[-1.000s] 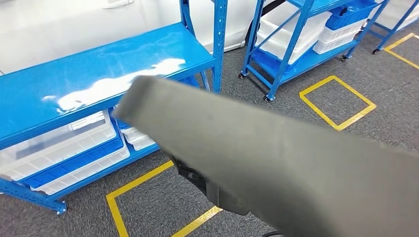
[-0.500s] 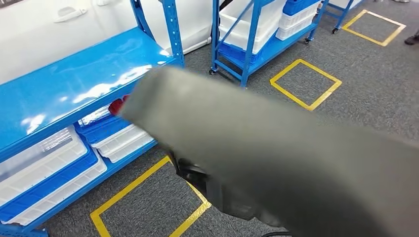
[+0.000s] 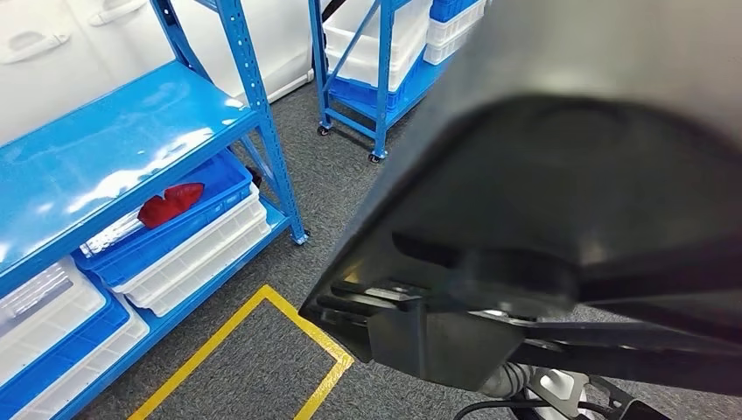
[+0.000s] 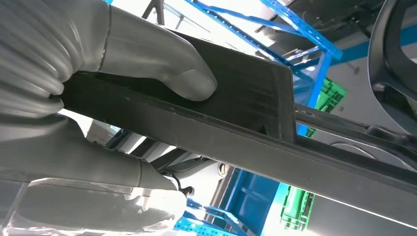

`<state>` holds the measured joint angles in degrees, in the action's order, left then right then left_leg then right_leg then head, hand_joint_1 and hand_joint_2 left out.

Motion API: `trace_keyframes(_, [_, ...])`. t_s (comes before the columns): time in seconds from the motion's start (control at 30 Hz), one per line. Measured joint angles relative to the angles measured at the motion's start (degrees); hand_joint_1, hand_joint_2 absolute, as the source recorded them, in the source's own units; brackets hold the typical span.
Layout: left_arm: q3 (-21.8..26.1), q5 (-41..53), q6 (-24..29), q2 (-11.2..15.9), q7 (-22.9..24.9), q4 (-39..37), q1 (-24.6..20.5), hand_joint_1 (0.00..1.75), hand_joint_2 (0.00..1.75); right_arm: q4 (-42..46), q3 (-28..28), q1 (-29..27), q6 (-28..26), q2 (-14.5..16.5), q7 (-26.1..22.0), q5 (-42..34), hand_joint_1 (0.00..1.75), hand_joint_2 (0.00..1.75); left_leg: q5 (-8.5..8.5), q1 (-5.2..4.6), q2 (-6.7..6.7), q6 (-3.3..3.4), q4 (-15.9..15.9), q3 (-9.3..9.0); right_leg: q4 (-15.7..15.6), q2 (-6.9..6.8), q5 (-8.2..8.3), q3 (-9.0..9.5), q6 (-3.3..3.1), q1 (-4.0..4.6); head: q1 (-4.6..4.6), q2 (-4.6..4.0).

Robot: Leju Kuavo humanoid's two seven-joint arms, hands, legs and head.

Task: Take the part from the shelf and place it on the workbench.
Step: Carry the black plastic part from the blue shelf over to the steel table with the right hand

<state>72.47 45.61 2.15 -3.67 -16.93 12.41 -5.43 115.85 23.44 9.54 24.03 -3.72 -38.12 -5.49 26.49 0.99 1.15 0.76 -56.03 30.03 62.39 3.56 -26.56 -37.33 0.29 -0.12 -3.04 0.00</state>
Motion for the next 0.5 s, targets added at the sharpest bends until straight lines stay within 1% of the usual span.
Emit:
trace_keyframes(0.03, [0.0, 0.2, 0.1, 0.1, 0.3, 0.0, 0.1, 0.00, 1.75, 0.0, -0.3, -0.1, 0.2, 0.2, 0.0, -0.1, 1.75, 1.75, -0.04, -0.14, -0.80, 0.15, 0.1, 0.00, 3.5, -1.57, -1.96, -1.70, 0.23, -0.08, 0.00, 0.00])
trace_keyframes(0.07, [0.0, 0.4, 0.3, 0.3, 0.7, 0.1, 0.3, 0.00, 1.75, 0.0, -0.5, -0.2, 0.3, 0.3, 0.0, -0.3, 1.75, 1.75, -0.02, -0.24, -1.63, 0.22, 0.0, 0.06, 7.5, -2.40, -3.81, -3.61, 0.48, -0.28, -0.01, 0.00])
trace_keyframes(0.1, [0.0, 0.6, 0.4, 0.4, 1.3, 0.1, 0.4, 0.00, 1.75, 0.0, -0.8, -0.3, 0.4, 0.4, 0.0, -0.5, 1.75, 1.75, 0.02, -0.30, -2.46, 0.23, 0.0, 0.10, 10.7, -2.76, -4.90, -5.09, 0.72, -0.50, -0.01, 0.00])
trace_keyframes(0.13, [0.0, 0.8, 0.6, 0.6, 1.7, 0.1, 0.5, 0.00, 1.75, -0.1, -1.1, -0.4, 0.5, 0.5, 0.0, -0.8, 1.75, 1.75, 0.10, -0.33, -3.25, 0.18, 0.0, 0.12, 12.1, -2.98, -4.99, -5.70, 0.92, -0.71, -0.01, 0.00])
trace_keyframes(0.17, [0.0, 1.0, 0.7, 0.7, 2.1, 0.1, 0.4, 0.00, 1.75, -0.1, -1.4, -0.5, 0.7, 0.7, 0.0, -1.0, 1.75, 1.75, 0.20, -0.33, -3.99, 0.09, -0.1, 0.10, 11.1, -3.26, -4.04, -5.09, 1.07, -0.91, -0.01, 0.00])
trace_keyframes(0.2, [0.0, 1.3, 0.9, 0.7, 2.4, 0.1, 0.4, 0.00, 1.75, -0.2, -1.8, -0.6, 0.8, 0.8, 0.0, -1.3, 1.75, 1.75, 0.34, -0.33, -4.66, -0.08, -0.2, 0.03, 7.9, -3.90, -2.33, -3.27, 1.15, -1.05, 0.00, 0.00])
trace_keyframes(0.23, [0.0, 1.5, 1.0, 0.8, 2.7, 0.1, 0.3, 0.00, 1.75, -0.2, -2.2, -0.6, 0.9, 1.0, 0.0, -1.5, 1.75, 1.75, 0.55, -0.36, -5.25, -0.33, -0.3, -0.07, 3.7, -5.29, -0.82, -0.96, 1.12, -1.09, 0.00, 0.00])
trace_keyframes(0.27, [0.0, 1.6, 1.2, 1.0, 2.9, 0.1, 0.3, 0.00, 1.75, -0.2, -2.6, -0.6, 1.0, 1.1, 0.0, -1.6, 1.75, 1.75, 0.83, -0.50, -5.80, -0.65, -0.6, -0.16, -0.1, -6.63, 0.31, 1.04, 0.86, -0.98, -0.01, 0.00])
trace_keyframes(0.3, [0.0, 1.8, 1.3, 1.1, 3.0, 0.2, 0.3, 0.00, 1.75, -0.2, -3.0, -0.7, 1.1, 1.3, 0.0, -1.7, 1.75, 1.75, 1.08, -0.64, -6.29, -0.98, -0.7, -0.26, -2.5, -7.55, 0.85, 2.35, 0.49, -0.79, -0.01, 0.00])
trace_keyframes(0.33, [0.0, 1.9, 1.4, 1.3, 3.0, 0.2, 0.3, 0.00, 1.75, -0.3, -3.4, -0.7, 1.1, 1.4, 0.0, -1.7, 1.75, 1.75, 1.29, -0.77, -6.77, -1.34, -0.8, -0.37, -3.5, -7.95, 0.81, 2.76, 0.07, -0.56, -0.01, 0.00])
trace_keyframes(0.37, [0.0, 2.0, 1.5, 1.4, 3.0, 0.2, 0.3, 0.00, 1.75, -0.3, -3.8, -0.8, 1.2, 1.5, 0.0, -1.7, 1.75, 1.75, 1.42, -0.82, -7.31, -1.66, -0.8, -0.51, -3.5, -7.40, 0.83, 2.67, -0.37, -0.32, -0.01, 0.00])
trace_keyframes(0.4, [0.0, 2.2, 1.4, 1.5, 2.9, 0.2, 0.2, 0.00, 1.75, -0.3, -4.2, -0.9, 1.3, 1.6, 0.0, -1.6, 1.75, 1.75, 1.55, -0.71, -7.72, -1.99, -0.7, -0.65, -3.6, -6.65, 0.91, 2.62, -0.76, -0.30, -0.01, 0.00])
trace_keyframes(0.43, [-0.1, 2.4, 1.3, 1.6, 2.8, 0.2, 0.2, 0.00, 1.75, -0.3, -4.6, -1.1, 1.4, 1.6, 0.0, -1.4, 1.75, 1.75, 1.96, -0.55, -7.30, -2.32, -1.0, -0.67, -3.8, -6.01, 1.05, 2.62, -1.12, -0.34, -0.01, 0.00])
trace_keyframes(0.47, [-0.1, 2.6, 1.1, 1.6, 2.7, 0.2, 0.1, 0.00, 1.75, -0.3, -5.0, -1.3, 1.5, 1.8, 0.0, -1.3, 1.75, 1.75, 2.92, -0.39, -6.25, -2.56, -2.1, -0.30, -4.0, -5.37, 1.20, 2.64, -1.53, -0.41, -0.02, 0.00])
trace_keyframes(0.5, [-0.2, 2.8, 0.8, 1.7, 2.7, 0.2, 0.1, 0.00, 1.75, -0.3, -5.3, -1.5, 1.7, 2.0, 0.0, -1.1, 1.75, 1.75, 4.45, -0.26, -4.80, -2.72, -4.4, 0.62, -4.2, -4.73, 1.35, 2.69, -1.88, -0.54, -0.02, 0.00])
